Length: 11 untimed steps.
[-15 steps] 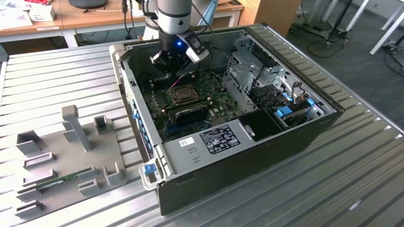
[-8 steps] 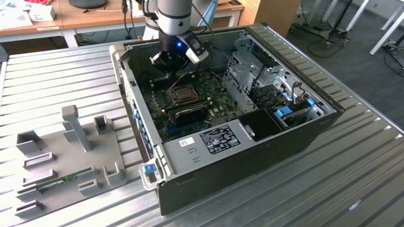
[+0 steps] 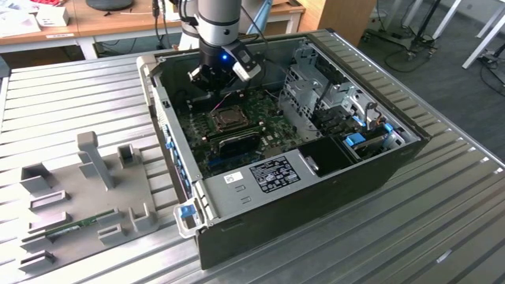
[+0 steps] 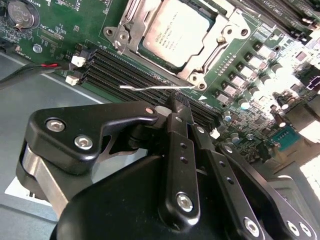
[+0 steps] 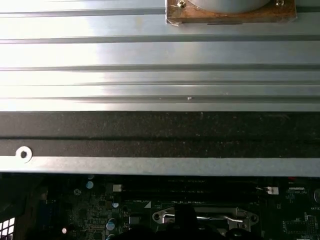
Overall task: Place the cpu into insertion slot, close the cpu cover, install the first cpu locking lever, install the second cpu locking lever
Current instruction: 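Install the first cpu locking lever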
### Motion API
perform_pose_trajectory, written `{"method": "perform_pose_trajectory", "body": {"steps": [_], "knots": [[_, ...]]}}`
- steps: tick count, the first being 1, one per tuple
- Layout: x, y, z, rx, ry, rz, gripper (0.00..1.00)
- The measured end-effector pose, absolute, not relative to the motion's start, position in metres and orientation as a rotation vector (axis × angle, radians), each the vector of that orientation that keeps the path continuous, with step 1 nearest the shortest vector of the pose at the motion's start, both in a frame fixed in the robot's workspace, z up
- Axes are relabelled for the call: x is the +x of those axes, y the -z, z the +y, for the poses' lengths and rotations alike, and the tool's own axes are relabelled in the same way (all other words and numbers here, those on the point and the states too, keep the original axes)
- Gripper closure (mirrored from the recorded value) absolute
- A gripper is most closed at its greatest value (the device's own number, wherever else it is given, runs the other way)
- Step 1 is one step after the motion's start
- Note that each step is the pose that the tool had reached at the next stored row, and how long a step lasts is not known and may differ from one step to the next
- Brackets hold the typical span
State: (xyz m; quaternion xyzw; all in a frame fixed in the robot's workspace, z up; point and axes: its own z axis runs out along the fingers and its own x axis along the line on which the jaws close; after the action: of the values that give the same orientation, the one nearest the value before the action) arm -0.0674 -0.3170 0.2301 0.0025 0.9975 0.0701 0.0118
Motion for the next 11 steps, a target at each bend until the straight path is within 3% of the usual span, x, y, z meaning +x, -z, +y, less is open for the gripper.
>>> {"method": "perform_pose_trajectory", "body": {"steps": [11], "knots": [[-0.0629, -0.2265, -0.3171, 0.008, -0.230, 3.109, 0.90]]}}
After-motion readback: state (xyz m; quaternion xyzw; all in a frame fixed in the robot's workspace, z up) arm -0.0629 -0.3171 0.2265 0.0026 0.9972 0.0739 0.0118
